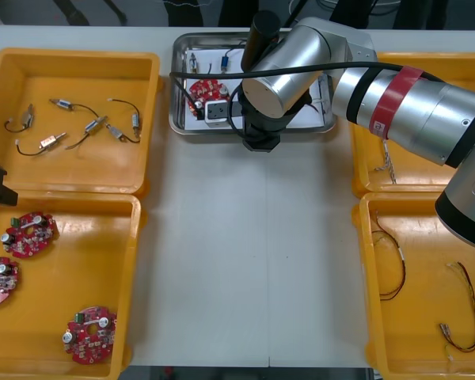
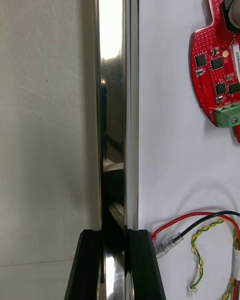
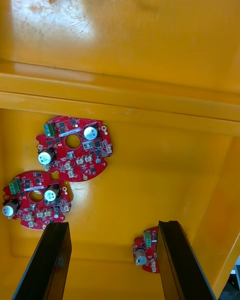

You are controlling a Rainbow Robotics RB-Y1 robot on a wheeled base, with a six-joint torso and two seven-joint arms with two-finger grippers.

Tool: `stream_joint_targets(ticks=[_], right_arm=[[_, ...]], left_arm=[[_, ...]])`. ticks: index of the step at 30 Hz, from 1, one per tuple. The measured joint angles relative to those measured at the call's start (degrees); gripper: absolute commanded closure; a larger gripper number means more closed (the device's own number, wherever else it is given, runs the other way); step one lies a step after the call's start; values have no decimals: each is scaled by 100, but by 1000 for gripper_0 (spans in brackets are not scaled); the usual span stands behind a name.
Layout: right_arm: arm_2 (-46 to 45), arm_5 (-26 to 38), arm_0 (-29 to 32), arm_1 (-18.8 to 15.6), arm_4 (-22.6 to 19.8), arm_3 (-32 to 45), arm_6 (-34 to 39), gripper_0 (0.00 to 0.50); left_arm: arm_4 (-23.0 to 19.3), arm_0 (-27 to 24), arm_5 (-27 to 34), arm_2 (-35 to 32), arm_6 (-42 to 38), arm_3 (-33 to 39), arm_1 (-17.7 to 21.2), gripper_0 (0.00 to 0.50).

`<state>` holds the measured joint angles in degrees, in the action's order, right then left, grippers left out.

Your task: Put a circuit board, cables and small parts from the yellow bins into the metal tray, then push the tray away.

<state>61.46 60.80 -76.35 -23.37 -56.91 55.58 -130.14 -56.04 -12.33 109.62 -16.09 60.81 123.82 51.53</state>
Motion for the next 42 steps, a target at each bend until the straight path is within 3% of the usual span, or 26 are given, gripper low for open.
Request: stream_joint_targets(ticks=[2,3,4,11,15,25,31,34,37,42], right_arm=[[0,0,-1,0,0,0,0,82],[0,-1,-1,0,0,0,0,17],[0,-1,-2,0,0,-1,0,0],[0,-1,-6,0,-20,-1,0,0],[-52,121,-13,1,-266,0,0,0],[-582,1583,-15,10,-526,445,90,0],[-897,2520,21,1,-322,1384,1333,0],[-1170,2933,157,-24,-97,1998,1518,0],[-1478,3339,399,-85,101,2665,1706,0],[-2024,4147,1028,-336,429,4059,2877,0]], left_arm=[[0,0,0,0,0,0,0,0],[0,0,0,0,0,0,0,0],[0,0,0,0,0,0,0,0],[0,0,0,0,0,0,0,0],[0,0,0,0,0,0,0,0],[0,0,0,0,0,0,0,0],[0,0,0,0,0,0,0,0],[0,0,0,0,0,0,0,0],[0,1,0,0,0,0,1,0],[0,1,0,0,0,1,1,0]])
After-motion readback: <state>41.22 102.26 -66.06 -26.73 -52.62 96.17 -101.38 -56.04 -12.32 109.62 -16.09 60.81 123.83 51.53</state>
